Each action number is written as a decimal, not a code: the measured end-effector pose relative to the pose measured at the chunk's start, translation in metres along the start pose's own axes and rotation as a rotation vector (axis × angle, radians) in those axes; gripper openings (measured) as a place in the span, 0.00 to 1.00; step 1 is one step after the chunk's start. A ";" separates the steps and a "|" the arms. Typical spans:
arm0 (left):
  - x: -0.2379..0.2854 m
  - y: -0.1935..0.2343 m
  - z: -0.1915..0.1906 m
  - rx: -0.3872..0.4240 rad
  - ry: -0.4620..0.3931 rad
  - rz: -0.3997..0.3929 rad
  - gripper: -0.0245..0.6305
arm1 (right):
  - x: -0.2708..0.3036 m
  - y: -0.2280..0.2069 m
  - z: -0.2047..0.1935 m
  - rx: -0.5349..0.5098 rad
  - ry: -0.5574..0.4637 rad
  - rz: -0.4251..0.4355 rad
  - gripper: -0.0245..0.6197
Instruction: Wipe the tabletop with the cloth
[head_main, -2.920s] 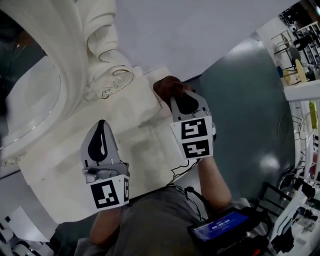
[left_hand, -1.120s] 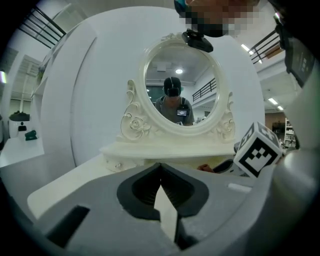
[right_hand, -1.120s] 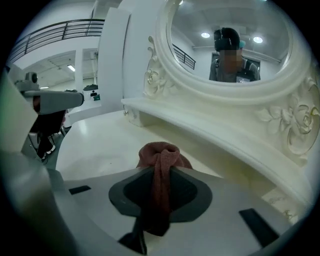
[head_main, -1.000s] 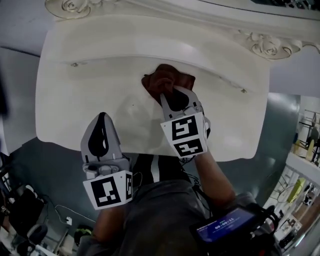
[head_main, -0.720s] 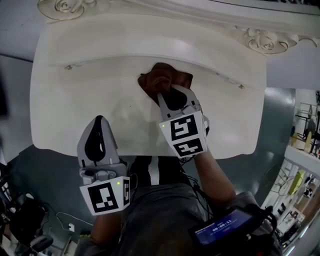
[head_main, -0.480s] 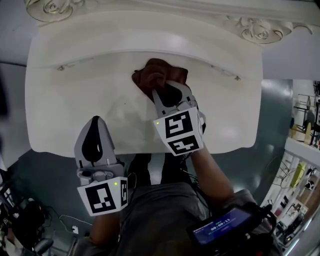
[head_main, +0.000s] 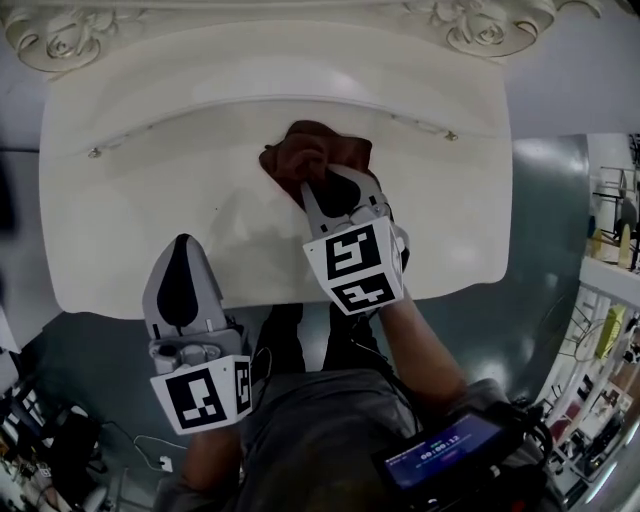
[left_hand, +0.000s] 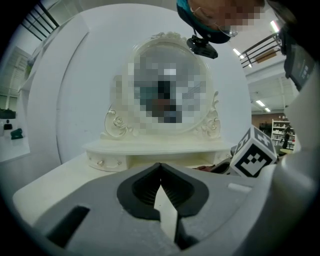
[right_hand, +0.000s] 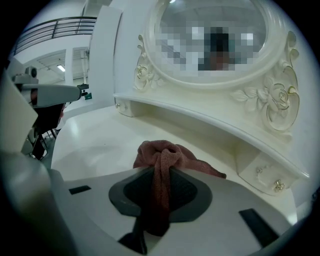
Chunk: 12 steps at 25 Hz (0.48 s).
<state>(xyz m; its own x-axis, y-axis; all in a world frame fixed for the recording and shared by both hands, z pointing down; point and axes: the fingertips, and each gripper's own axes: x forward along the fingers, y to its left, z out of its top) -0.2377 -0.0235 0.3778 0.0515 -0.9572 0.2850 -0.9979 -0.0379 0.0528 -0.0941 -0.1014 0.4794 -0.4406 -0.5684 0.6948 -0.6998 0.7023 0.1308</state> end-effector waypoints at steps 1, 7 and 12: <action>-0.001 -0.005 0.001 0.004 0.002 -0.001 0.06 | -0.003 -0.004 -0.004 0.005 0.003 0.000 0.16; 0.000 -0.040 0.007 0.027 0.006 -0.020 0.06 | -0.021 -0.026 -0.023 0.032 0.005 -0.009 0.16; 0.005 -0.071 0.012 0.045 0.011 -0.037 0.06 | -0.034 -0.048 -0.038 0.057 0.005 -0.014 0.16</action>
<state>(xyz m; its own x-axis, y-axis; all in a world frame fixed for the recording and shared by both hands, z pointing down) -0.1669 -0.0291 0.3635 0.0885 -0.9517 0.2942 -0.9961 -0.0864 0.0202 -0.0242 -0.0990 0.4760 -0.4275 -0.5761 0.6967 -0.7369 0.6685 0.1006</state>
